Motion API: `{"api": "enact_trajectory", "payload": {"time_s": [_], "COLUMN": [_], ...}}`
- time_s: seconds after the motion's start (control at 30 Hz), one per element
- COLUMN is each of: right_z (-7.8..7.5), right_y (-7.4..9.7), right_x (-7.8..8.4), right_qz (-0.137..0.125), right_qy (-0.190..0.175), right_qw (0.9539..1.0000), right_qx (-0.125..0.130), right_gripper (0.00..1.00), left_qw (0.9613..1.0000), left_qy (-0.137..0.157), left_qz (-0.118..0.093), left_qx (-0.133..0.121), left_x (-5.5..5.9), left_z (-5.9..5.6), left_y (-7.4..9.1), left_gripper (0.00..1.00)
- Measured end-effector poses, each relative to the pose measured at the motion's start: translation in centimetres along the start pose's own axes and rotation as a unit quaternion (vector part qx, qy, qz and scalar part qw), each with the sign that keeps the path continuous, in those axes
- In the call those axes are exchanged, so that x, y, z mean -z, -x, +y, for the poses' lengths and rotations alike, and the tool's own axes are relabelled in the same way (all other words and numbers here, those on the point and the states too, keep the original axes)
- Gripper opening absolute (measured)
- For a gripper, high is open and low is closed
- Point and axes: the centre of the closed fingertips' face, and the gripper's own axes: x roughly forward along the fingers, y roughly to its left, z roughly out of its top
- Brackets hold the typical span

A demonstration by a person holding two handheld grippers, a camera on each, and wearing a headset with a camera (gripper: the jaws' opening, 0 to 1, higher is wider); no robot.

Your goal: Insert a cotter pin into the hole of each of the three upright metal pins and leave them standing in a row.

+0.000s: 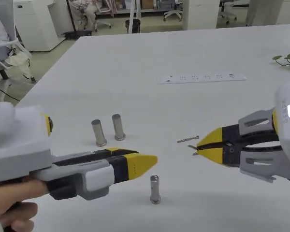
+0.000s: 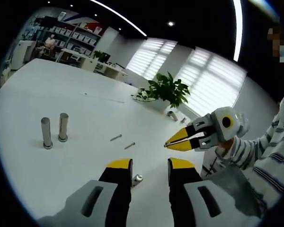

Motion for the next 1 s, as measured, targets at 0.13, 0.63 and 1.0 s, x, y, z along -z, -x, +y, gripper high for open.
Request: {"api": "enact_trajectory", "payload": {"time_s": [0.13, 0.63, 1.0], "right_z": [0.9, 2.1, 2.4], "right_y": [-0.3, -1.2, -1.7], "right_x": [-0.4, -1.3, -2.1], "right_qz": [-0.003, -0.006, -0.013], "right_qy": [0.003, 0.023, 0.027], "right_qw": [1.0, 0.9995, 0.9991], "right_qx": [-0.008, -0.023, -0.028], "right_gripper": [0.02, 0.02, 0.02], "left_qw": [0.9999, 0.9989, 0.9989], "left_qy": [-0.003, 0.0, 0.005], "left_qz": [0.01, 0.031, 0.033], "left_qx": [0.005, 0.035, 0.034], "left_x": [0.4, 1.2, 1.5], "left_z": [-0.7, -2.8, -2.7], "left_y": [-0.9, -2.3, -2.5], "left_gripper": [0.28, 0.12, 0.07]}}
